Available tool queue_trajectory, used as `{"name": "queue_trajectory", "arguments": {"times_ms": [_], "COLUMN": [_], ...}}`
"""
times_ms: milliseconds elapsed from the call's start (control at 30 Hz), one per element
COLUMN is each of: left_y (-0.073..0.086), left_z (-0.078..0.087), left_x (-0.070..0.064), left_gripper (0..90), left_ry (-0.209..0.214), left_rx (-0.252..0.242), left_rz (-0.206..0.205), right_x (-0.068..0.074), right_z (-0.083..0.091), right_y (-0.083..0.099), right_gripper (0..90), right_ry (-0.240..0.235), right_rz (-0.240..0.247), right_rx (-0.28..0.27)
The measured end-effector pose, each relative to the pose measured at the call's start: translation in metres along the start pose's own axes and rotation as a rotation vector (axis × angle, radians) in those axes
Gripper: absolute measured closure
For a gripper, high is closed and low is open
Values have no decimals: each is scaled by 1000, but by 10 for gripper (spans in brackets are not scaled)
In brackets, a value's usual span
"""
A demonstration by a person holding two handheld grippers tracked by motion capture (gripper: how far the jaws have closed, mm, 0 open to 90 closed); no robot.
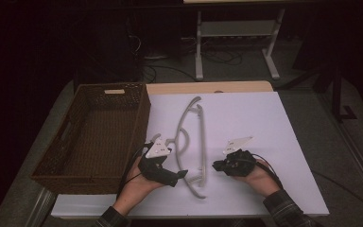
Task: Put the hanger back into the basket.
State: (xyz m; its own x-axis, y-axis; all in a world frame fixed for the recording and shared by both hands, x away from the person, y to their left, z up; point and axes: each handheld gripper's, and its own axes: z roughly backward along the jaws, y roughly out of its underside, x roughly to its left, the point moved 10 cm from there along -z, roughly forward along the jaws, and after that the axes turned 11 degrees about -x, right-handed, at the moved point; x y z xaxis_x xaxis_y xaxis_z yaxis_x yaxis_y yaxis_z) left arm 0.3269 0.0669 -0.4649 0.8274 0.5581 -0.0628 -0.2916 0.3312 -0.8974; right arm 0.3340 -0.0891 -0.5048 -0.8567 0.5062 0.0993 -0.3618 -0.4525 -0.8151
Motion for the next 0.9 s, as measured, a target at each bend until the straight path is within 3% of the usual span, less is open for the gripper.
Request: {"name": "queue_trajectory", "arguments": {"times_ms": [67,133,267,433,600,700,767,833,867,900], "left_y": [-3,-7,-13,-17,-21,-25,-24,-23,-22,-21], "left_z": [-6,-13,-32,-62,-87,-96,-102,-109,-112,-115], "left_x": [2,4,13,28,38,47,56,67,70,75], "left_gripper": [141,153,214,254,305,488,529,624,724,724], "left_ry": [-7,-15,-35,-61,-79,-95,-112,-133,-144,-157], "left_rx": [-1,3,12,46,70,66,90,114,120,131], "left_rz": [14,30,42,63,50,36,38,52,58,62], "right_x": [-9,-15,-21,-25,-28,-30,-30,-31,-31,-31], "right_z": [9,18,36,55,64,67,67,67,67,67], "right_y": [-4,-7,-6,-4,-1,-1,0,0,-1,-1], "right_gripper": [611,489,353,312,302,304,304,308,311,311], "right_ry": [42,81,122,147,165,171,173,174,175,175], "right_rz": [-14,-31,-62,-72,-72,-74,-75,-76,-77,-77], "right_rx": [-43,-85,-120,-149,-160,-166,-165,-166,-168,-168]}}
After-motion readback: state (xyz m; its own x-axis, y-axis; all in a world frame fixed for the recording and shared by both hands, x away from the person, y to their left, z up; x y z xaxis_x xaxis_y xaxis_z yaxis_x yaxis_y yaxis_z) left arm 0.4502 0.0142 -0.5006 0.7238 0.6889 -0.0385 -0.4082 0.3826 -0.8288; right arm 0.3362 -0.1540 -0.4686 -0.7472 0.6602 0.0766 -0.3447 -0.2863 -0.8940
